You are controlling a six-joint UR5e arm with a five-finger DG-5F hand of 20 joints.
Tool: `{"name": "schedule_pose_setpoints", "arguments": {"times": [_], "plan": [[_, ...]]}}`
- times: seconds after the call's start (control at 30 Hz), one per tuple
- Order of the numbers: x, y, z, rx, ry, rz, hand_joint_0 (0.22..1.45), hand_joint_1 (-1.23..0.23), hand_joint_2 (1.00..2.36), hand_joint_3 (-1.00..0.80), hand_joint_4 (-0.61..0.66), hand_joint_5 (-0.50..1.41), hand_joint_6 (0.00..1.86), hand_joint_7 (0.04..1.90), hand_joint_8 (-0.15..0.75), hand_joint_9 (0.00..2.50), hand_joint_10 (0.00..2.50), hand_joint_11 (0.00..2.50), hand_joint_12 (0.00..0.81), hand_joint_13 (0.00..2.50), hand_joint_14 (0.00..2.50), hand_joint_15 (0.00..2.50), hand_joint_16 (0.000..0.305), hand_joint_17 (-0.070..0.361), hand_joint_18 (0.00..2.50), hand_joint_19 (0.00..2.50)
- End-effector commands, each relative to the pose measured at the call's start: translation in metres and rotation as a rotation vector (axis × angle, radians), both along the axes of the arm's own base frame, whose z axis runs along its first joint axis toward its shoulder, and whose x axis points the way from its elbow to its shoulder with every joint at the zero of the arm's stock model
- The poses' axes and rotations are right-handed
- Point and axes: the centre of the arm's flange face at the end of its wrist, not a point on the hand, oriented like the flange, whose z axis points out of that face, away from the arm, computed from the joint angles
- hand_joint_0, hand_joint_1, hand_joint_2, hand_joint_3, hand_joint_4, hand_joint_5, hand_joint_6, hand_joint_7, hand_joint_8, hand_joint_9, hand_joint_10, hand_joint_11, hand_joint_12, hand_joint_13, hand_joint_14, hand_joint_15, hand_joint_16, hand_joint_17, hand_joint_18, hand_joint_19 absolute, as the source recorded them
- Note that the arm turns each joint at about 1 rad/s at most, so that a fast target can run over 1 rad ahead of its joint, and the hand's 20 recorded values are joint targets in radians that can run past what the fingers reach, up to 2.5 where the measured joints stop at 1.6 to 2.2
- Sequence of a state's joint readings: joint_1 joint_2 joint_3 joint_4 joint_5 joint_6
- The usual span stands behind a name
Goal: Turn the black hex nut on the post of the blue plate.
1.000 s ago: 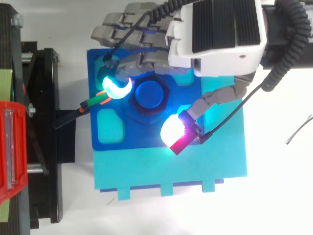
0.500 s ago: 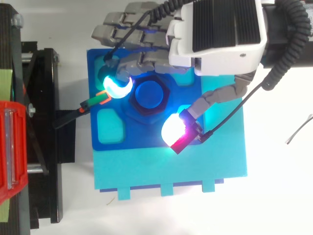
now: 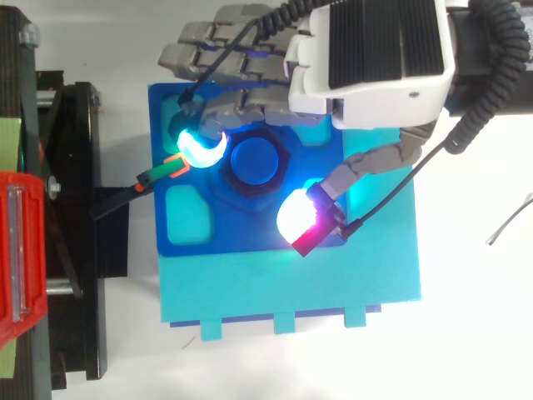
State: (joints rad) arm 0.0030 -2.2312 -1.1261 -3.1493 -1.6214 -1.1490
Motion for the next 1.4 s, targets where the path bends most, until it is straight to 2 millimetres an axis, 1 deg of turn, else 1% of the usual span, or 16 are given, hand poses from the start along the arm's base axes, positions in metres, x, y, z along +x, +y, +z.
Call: {"name": "schedule_pose_setpoints", "arguments": {"times": [0.0,0.5,0.8,1.1,1.37], "plan": [[0.0001,0.0,-0.0005,0.0,0.001,0.0,0.46,-0.79,1.0,-0.5,0.15,-0.27,0.5,0.72,0.144,0.0,0.0,0.0,0.298,0.0,0.0,0.0,0.04,0.09,0.0,0.06],[-0.0011,-0.0025,0.0004,0.002,0.002,0.003,0.42,-0.82,1.0,-0.5,0.17,-0.27,0.5,0.73,0.161,0.0,0.0,0.0,0.316,0.0,0.0,0.0,0.043,0.097,0.0,0.05],[-0.0024,-0.0057,0.0,0.002,0.008,0.0,0.41,-0.8,1.0,-0.5,0.17,-0.27,0.5,0.73,0.165,0.0,0.0,0.0,0.319,0.0,0.0,0.0,0.044,0.099,0.0,0.05],[-0.0025,-0.0076,0.0007,0.001,0.007,0.0,0.41,-0.8,1.0,-0.5,0.17,-0.27,0.5,0.73,0.164,0.0,0.0,0.0,0.318,0.0,0.0,0.0,0.044,0.098,0.0,0.05],[-0.0021,-0.0054,0.0007,0.001,0.007,0.003,0.45,-0.84,1.0,-0.5,0.16,-0.27,0.5,0.73,0.15,0.0,0.0,0.0,0.302,0.0,0.0,0.0,0.041,0.092,0.0,0.05]]}}
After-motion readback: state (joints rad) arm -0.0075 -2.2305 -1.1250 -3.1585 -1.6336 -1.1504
